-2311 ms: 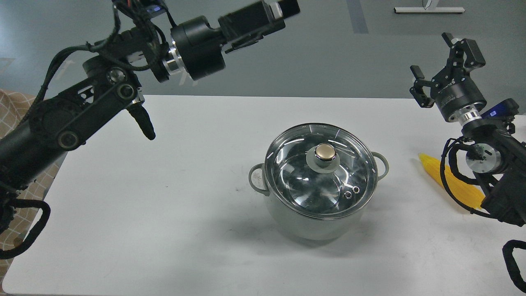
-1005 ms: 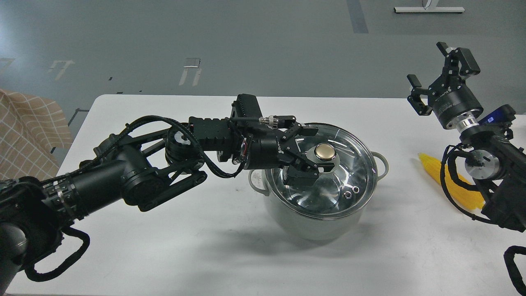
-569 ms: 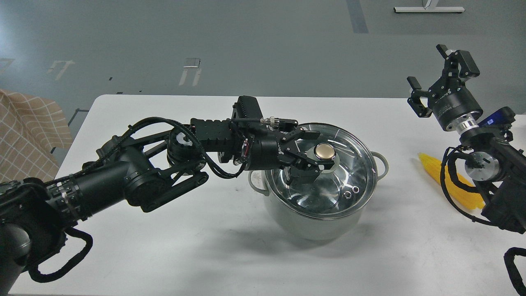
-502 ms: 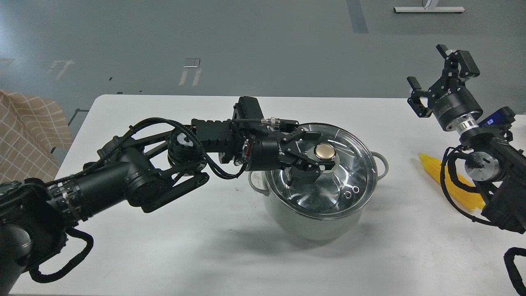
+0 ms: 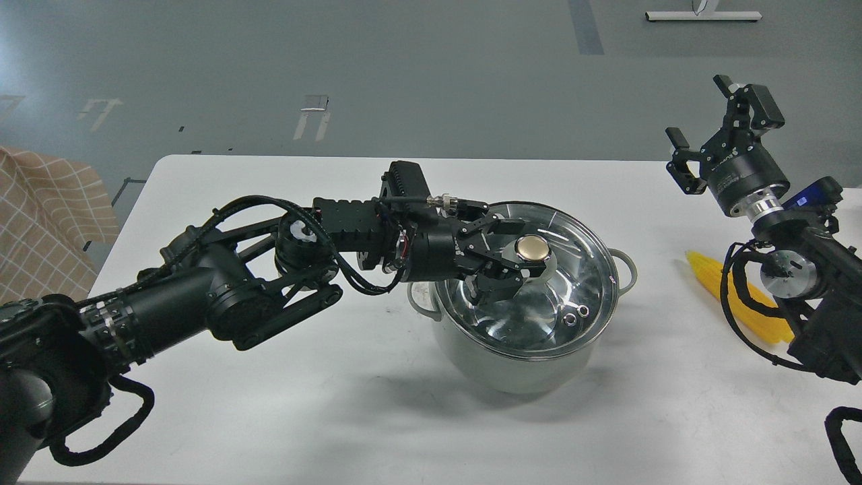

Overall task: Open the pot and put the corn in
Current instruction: 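Lift the glass lid off the pot with the left gripper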

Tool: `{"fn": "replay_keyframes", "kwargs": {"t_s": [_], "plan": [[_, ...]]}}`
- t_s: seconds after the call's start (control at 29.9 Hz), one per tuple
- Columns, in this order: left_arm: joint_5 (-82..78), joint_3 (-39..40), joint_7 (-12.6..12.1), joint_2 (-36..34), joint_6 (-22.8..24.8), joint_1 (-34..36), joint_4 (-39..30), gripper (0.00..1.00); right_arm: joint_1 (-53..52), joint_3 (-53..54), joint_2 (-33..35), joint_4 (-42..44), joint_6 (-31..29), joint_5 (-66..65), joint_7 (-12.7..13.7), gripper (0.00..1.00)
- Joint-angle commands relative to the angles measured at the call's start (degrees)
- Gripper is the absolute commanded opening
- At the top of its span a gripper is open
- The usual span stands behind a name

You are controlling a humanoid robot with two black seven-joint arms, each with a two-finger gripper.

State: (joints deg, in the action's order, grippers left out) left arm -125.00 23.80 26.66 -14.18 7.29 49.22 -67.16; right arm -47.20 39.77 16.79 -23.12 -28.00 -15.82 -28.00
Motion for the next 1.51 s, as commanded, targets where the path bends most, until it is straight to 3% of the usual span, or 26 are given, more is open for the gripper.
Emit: {"fn": "replay_keyframes", "kwargs": {"t_s": [0.0,0.03,0.17,0.4,0.6,0.8,0.87,0.94,1.11,1.31,1.47], "plan": [[0.0,0.0,0.0,0.0,0.0,0.0,0.0,0.33,0.0,0.0,0.0,0.0,0.0,0.0,0.0,1.00],[0.0,0.1,0.0,0.0,0.0,0.1,0.0,0.22,0.0,0.0,-0.1,0.0,0.0,0.0,0.0,1.00],[0.0,0.3,0.1,0.4,-0.1,0.4,-0.8,0.12,0.1,0.0,-0.1,0.0,0.0,0.0,0.0,1.00],[0.0,1.2,0.2,-1.4,-0.1,0.9,-4.9,0.12,0.1,0.0,0.0,0.0,0.0,0.0,0.0,1.00],[0.0,2.5,0.2,-10.3,-0.1,2.5,-10.9,0.12,0.3,0.0,0.2,-0.1,0.0,0.0,0.0,1.00],[0.1,4.9,1.3,-26.8,-0.6,2.0,-16.9,0.12,0.4,0.0,0.3,-0.3,0.0,0.0,0.0,1.00],[2.5,4.8,1.3,-31.7,-3.2,1.5,-17.0,0.12,0.4,0.0,0.3,-0.3,0.0,0.0,0.0,1.00],[7.3,4.6,1.3,-36.5,-8.8,-1.4,-16.3,0.13,0.4,0.0,0.3,-0.3,0.0,0.0,0.0,1.00],[11.1,4.5,1.3,-42.5,-15.1,-8.1,-14.9,0.14,0.5,0.0,0.1,-0.3,0.0,0.0,0.0,1.00],[11.4,4.4,1.3,-42.5,-29.8,-18.9,-8.1,0.14,0.9,0.0,0.1,-0.3,0.0,0.0,0.0,1.00],[11.4,4.3,1.3,-39.3,-34.6,-22.9,-1.3,0.14,1.5,-0.1,0.2,-0.3,0.0,0.0,0.0,1.00]]}}
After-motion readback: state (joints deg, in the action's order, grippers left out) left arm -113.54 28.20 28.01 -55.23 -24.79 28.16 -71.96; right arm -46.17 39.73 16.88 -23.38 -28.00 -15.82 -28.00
